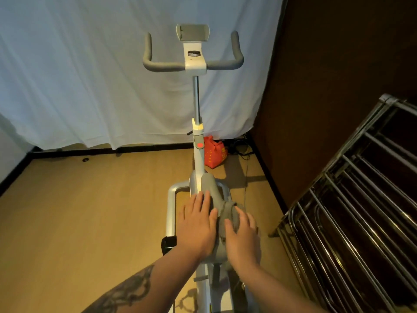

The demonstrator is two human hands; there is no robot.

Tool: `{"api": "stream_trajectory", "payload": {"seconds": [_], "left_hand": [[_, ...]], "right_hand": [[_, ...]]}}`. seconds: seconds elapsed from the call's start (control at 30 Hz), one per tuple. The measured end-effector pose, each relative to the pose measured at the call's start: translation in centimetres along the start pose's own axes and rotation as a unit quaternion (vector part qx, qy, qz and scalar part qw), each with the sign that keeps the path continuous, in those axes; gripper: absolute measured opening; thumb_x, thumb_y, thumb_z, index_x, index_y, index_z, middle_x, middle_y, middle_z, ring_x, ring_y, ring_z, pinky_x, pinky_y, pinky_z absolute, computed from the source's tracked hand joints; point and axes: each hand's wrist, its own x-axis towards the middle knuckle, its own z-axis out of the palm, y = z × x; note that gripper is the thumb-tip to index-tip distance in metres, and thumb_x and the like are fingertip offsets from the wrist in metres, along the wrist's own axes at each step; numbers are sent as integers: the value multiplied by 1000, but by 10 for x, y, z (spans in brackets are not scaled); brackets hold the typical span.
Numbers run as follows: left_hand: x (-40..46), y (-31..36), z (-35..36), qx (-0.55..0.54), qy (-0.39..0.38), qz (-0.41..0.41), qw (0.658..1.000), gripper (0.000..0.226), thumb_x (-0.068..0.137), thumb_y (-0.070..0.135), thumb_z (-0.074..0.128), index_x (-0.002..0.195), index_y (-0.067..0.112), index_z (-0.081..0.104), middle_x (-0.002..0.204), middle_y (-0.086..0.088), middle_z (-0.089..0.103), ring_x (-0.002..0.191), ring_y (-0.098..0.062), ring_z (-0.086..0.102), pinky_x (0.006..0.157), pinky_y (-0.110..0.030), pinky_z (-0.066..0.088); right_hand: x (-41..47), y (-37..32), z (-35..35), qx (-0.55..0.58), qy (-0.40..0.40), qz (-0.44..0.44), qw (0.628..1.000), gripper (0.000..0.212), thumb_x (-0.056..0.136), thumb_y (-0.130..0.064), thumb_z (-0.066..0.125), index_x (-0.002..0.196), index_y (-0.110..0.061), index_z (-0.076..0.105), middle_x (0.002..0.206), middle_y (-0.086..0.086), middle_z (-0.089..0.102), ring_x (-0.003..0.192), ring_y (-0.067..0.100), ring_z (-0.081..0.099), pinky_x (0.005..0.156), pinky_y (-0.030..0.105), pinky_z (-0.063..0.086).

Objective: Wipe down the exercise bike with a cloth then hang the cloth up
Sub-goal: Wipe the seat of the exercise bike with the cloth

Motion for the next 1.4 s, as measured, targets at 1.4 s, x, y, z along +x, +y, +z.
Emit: {"api": "stream_trajectory", "payload": {"seconds": [1.4], "left_hand": [[-2, -13, 1, -202, 1, 42, 979, 42, 103, 30, 34, 144, 33, 41, 158, 13, 21, 145, -7, 19, 114, -38, 32]], "right_hand": [[-2, -11, -1, -173, -13, 17, 985, 48, 101, -49, 29, 146, -32, 27, 142, -1, 40, 121, 19, 47, 93, 34, 44]]}}
